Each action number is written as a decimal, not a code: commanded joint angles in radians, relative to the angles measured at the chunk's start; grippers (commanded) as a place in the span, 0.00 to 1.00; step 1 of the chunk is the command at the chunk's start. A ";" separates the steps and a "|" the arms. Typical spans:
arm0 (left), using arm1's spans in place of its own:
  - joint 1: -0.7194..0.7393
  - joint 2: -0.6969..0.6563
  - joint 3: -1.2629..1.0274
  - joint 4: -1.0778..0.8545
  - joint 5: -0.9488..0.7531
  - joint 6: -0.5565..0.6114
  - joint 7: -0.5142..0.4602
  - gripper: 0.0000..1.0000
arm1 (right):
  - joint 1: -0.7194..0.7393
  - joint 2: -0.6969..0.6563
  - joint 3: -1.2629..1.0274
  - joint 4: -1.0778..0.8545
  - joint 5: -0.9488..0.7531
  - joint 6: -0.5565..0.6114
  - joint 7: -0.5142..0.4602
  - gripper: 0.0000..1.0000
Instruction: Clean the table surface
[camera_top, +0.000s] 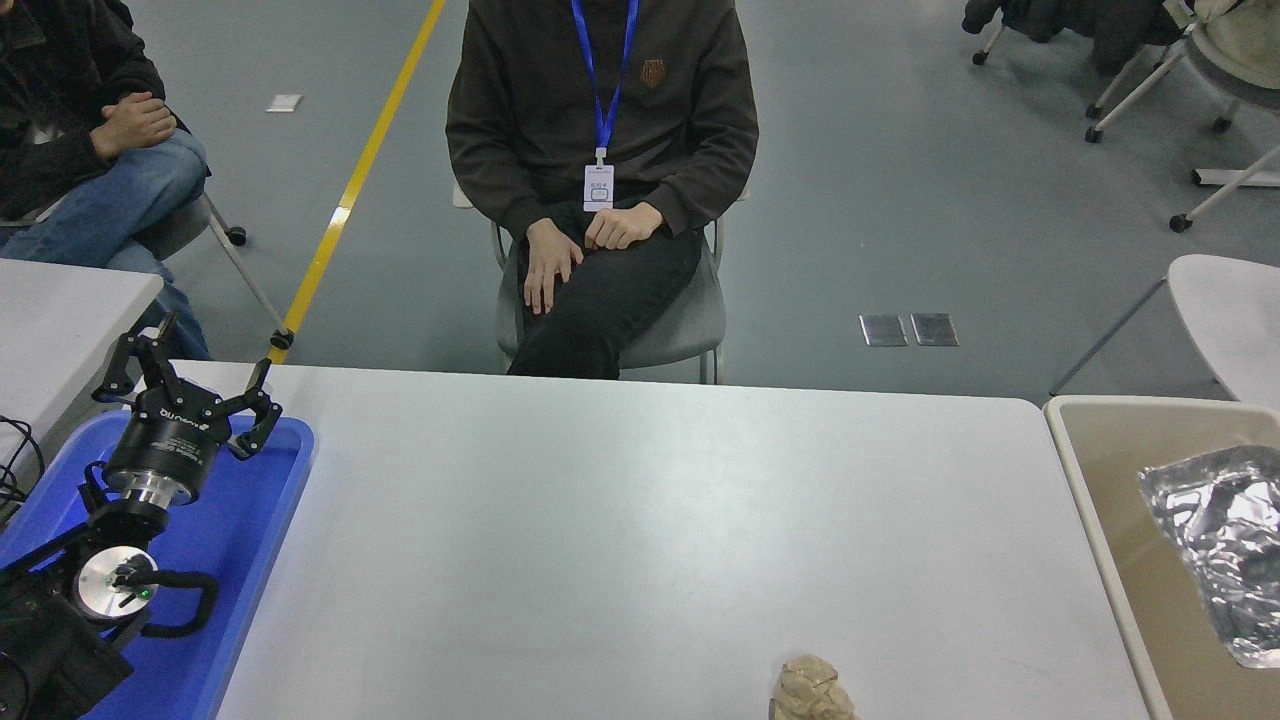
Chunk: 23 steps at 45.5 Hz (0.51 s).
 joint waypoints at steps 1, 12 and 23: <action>0.000 0.000 0.000 0.000 0.000 0.000 0.000 1.00 | -0.005 0.058 -0.007 -0.066 0.115 0.063 -0.010 0.00; 0.000 0.000 0.000 0.000 0.000 0.000 0.000 1.00 | -0.046 0.112 -0.009 -0.155 0.137 0.064 -0.010 0.00; 0.000 0.000 0.000 0.000 0.000 0.000 0.000 1.00 | -0.072 0.124 -0.030 -0.179 0.137 0.053 -0.008 0.00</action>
